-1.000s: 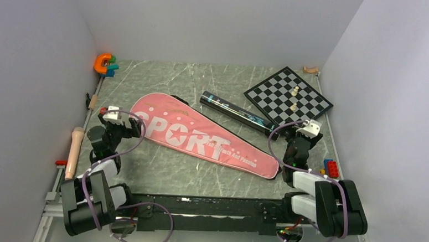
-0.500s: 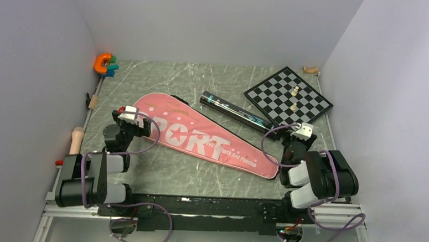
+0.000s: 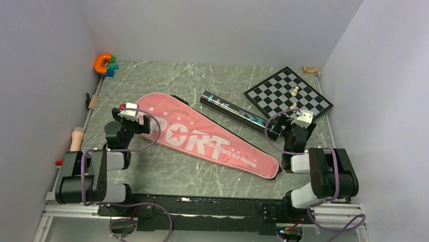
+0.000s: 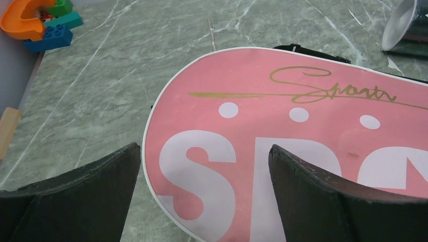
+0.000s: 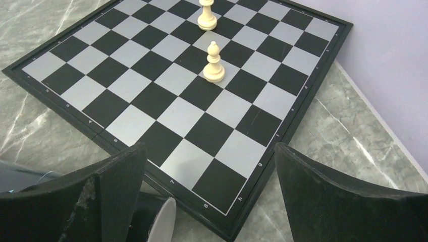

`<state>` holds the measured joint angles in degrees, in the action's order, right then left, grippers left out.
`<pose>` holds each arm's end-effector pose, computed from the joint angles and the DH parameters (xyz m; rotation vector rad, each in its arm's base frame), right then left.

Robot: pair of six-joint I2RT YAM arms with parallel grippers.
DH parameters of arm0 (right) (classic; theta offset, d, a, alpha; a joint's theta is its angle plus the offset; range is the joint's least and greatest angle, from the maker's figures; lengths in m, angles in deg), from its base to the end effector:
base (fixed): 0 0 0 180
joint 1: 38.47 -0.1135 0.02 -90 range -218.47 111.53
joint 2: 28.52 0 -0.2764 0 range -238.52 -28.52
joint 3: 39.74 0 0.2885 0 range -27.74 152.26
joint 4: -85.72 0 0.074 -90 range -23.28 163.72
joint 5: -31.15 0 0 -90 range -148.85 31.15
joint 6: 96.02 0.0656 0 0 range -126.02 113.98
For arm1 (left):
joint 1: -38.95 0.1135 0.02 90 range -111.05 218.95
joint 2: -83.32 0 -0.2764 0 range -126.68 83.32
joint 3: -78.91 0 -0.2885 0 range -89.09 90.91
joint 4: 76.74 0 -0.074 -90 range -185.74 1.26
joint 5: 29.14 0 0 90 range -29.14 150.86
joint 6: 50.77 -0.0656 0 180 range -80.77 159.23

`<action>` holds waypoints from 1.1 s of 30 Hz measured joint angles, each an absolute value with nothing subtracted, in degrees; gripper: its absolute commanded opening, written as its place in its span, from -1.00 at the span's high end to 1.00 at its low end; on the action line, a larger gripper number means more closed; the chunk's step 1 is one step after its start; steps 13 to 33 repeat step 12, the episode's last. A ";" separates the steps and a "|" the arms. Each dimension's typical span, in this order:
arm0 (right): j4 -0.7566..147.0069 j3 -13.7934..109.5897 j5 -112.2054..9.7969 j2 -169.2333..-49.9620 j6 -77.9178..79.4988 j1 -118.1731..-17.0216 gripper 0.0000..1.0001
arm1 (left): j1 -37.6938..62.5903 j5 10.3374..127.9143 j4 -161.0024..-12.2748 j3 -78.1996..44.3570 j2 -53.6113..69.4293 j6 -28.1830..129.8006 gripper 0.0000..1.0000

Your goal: Pack up the badminton gear

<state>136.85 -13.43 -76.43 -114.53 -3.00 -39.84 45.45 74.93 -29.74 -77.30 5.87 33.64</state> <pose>0.2817 -0.0131 0.1198 0.2511 1.6992 -0.2070 0.2677 0.0144 0.1349 0.1705 1.6751 -0.0485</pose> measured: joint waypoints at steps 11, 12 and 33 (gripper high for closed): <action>136.44 -13.45 -76.08 -114.53 -2.95 -39.88 -1.00 | 45.43 74.47 -29.67 -77.30 5.84 33.64 -0.98; 136.44 -13.45 -76.08 -114.53 -2.95 -39.88 -1.00 | 45.41 74.45 -29.65 -77.30 5.84 33.64 -0.98; 136.44 -13.45 -76.08 -114.53 -2.95 -39.88 -1.00 | 45.41 74.45 -29.65 -77.30 5.84 33.64 -0.98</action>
